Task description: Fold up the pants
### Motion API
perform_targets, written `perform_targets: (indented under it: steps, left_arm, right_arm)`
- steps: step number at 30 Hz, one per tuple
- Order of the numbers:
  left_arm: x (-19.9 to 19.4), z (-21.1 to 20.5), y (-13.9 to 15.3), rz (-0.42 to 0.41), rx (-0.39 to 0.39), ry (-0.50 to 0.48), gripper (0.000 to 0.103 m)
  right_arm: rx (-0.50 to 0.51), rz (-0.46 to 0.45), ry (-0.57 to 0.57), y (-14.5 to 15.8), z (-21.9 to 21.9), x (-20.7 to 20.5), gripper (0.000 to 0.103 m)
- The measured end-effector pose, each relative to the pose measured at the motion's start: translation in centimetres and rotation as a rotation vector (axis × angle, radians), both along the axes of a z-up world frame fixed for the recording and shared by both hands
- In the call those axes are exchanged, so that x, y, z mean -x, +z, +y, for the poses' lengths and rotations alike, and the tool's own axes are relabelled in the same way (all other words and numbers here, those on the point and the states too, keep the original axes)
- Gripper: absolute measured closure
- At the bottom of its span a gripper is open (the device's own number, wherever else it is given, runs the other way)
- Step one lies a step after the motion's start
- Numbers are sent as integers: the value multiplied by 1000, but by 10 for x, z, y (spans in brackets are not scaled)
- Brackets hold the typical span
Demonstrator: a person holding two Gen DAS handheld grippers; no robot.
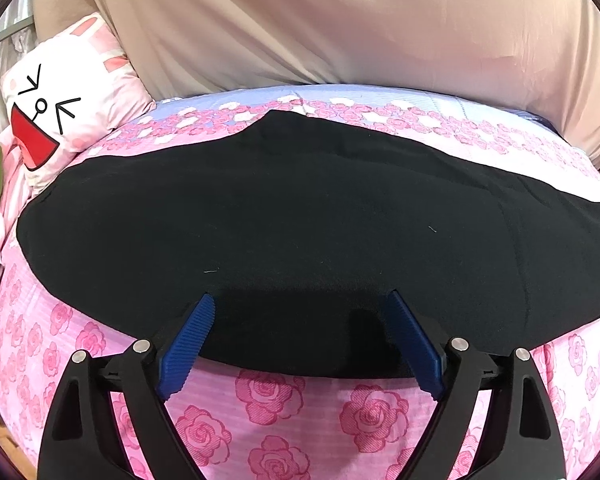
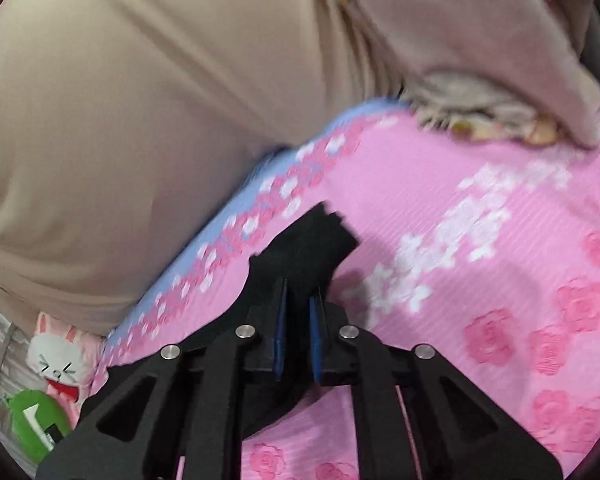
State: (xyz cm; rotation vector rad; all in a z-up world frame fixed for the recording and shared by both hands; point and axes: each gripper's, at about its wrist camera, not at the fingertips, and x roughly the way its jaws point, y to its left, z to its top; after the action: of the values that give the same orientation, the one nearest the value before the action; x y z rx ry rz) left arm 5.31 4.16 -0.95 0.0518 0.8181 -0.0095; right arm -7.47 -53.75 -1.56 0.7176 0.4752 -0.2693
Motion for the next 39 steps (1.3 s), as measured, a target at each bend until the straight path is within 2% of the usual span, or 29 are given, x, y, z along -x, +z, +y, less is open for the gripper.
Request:
perform_targets:
  steps: [2,3,5,6,7,9,12,14,15,16,17,18,19,21,23,24,27,30,32,33,35,36,38,39]
  left_arm:
    - [-1,0,-2,10,3,-5,17]
    - [-3,-1,-3,20,4,-8,17]
    - [-5,-1,-4,32,0,-4,17]
    - [-5,-1,-5,32,1,-4,17]
    - [-4,-1,-4,27,2,-4,17]
    - [-3,0,-4,21,3,-2,17]
    - [-3,4,-3,17,31,2,17]
    - [-1,13,-1,5,83,6,17]
    - [0,19,0,-3,115,13,17]
    - [2,28,1,-11,158,26,17]
    - [2,34,2,-14,192,35,17]
    - [2,39,1,-14,225,41,17]
    - [2,45,0,-10,262,45,17]
    - [1,49,0,-8,294,46,17]
    - [2,48,1,-15,293,41,17]
    - [2,47,1,-17,289,38,17]
    - [3,44,2,-25,288,20,17]
    - [6,47,4,-37,308,14,17]
    - [7,52,4,-44,329,20,17]
    - [8,54,5,-47,340,24,17]
    - [10,61,5,-52,368,32,17]
    - [10,64,5,-52,380,35,17]
    - [10,70,4,-50,421,33,17]
    - [10,73,3,-48,439,33,17]
  right_arm:
    - [33,124,-33,-15,-13,-1,93]
    - [-16,186,-36,-30,-23,0,92]
    - [-114,184,-49,-47,-33,14,90]
    - [-132,168,-43,-50,-32,21,82]
    - [-130,169,-38,-51,-30,25,59]
    - [-132,174,-15,-49,-20,24,28]
    - [-151,174,70,-48,0,3,26]
    - [-161,191,94,-52,12,-16,17]
    - [-124,186,87,-48,17,-22,12]
    - [-114,187,101,-47,22,-29,14]
    - [-122,176,120,-48,26,-34,21]
    - [-129,176,127,-51,30,-44,51]
    - [-118,195,120,-51,34,-50,68]
    - [-85,178,88,-39,44,-51,82]
    - [-76,101,86,-13,58,-48,90]
    - [-73,30,118,10,73,-48,94]
    - [2,-89,239,71,134,-58,94]
    - [95,-159,445,116,228,-89,94]
    - [123,-147,594,119,290,-113,91]
    - [128,-105,715,110,333,-129,86]
    - [148,-28,825,88,386,-138,77]
    - [182,-3,861,79,408,-136,77]
    - [239,-26,846,78,417,-125,71]
    - [268,-45,803,82,410,-117,53]
